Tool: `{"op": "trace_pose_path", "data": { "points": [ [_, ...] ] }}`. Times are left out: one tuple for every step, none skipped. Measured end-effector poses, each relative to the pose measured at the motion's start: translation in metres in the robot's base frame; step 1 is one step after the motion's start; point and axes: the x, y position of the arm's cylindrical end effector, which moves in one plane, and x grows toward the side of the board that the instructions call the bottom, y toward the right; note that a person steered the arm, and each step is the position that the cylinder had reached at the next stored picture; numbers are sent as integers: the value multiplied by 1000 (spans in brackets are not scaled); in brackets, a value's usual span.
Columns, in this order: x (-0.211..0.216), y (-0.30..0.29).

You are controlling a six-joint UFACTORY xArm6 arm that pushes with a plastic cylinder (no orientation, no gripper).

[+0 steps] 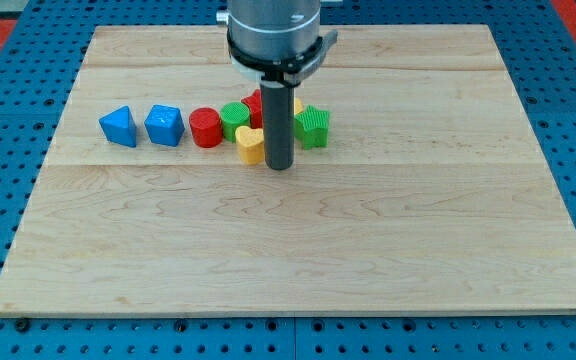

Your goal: Push the yellow heart closer yellow hexagon

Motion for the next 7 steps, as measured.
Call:
{"op": "trace_pose_path", "data": {
  "points": [
    [48,-16],
    [8,-61],
    [-21,-18],
    [-18,-19],
    [19,-52],
    [27,-191],
    [-27,-290]
  ]
}}
